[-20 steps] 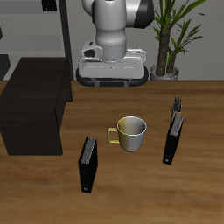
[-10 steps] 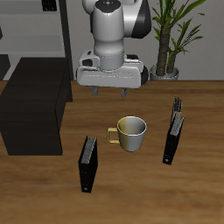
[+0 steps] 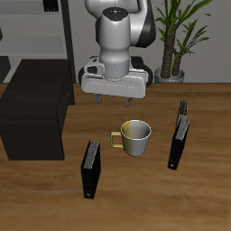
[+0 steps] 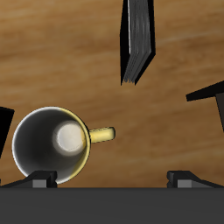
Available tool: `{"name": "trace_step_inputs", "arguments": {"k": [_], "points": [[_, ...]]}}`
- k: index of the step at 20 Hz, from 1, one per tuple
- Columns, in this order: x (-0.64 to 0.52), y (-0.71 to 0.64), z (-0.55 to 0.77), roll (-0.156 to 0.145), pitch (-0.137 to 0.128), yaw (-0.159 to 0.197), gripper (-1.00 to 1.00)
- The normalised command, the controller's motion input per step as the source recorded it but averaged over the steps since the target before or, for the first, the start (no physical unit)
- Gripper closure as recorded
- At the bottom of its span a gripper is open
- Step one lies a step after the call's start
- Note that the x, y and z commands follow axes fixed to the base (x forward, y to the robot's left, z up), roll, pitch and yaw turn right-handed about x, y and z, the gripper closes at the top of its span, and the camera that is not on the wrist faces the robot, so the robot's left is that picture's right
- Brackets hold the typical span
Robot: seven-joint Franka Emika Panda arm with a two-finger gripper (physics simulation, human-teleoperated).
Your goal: Place the white-yellow mug on top of the shelf
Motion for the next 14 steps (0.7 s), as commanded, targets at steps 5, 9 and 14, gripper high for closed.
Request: {"name": "trace_step_inputs", "arguments": {"k": [5,9,14], "points": [[-0.03,0.08,-0.25,-0.013,-0.011,-0.025,-1.0],[-0.03,0.15,-0.25,-0.006,-0.011,0.008,-1.0],[-0.01,0.12,-0.13,0.017,-0.002,-0.035,-1.0]]}}
